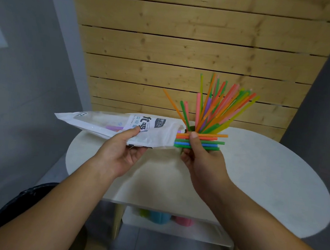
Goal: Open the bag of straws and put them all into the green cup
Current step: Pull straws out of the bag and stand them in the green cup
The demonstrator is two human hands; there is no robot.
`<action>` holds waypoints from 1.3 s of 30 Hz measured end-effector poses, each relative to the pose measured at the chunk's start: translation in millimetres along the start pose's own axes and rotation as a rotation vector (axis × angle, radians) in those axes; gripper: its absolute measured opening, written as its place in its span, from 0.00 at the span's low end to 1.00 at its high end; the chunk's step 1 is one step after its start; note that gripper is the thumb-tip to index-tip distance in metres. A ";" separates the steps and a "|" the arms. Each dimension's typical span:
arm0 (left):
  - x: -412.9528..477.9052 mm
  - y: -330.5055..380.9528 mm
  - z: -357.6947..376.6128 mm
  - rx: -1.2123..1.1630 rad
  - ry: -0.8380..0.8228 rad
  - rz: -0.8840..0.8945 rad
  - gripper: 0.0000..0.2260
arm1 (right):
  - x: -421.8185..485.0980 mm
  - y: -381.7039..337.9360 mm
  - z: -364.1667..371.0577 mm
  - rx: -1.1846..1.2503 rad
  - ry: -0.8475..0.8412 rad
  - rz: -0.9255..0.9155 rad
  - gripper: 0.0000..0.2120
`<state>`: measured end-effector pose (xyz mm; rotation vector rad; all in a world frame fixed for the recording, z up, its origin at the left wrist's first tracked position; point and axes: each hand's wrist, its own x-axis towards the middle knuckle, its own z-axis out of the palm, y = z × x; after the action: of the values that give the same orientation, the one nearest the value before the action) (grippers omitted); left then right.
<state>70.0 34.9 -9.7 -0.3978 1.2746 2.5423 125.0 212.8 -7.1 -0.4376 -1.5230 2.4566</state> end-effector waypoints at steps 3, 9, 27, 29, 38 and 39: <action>1.4 1.2 -1.6 -0.014 0.019 -0.008 0.03 | -0.5 -3.1 -2.6 -0.041 0.015 -0.079 0.07; 4.9 5.1 -5.1 -0.076 0.061 0.010 0.02 | 3.3 -24.4 -16.9 -0.057 0.016 -0.157 0.08; 9.3 1.3 -2.3 -0.082 0.085 0.075 0.05 | 14.8 -80.2 -74.5 -0.298 0.190 -0.520 0.07; 9.4 0.4 -1.2 -0.062 0.080 0.080 0.05 | 14.5 -85.8 -76.5 -0.350 0.216 -0.569 0.07; 8.6 -1.6 0.0 -0.040 0.042 0.088 0.09 | 7.7 -88.9 -69.3 -0.651 0.204 -0.709 0.07; 8.3 -1.6 -0.3 -0.039 0.040 0.089 0.09 | 8.1 -87.7 -68.3 -0.672 0.194 -0.718 0.06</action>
<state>62.9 36.5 -14.0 -0.4115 1.2862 2.6490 144.6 311.0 41.9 -0.1656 -1.9488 1.3119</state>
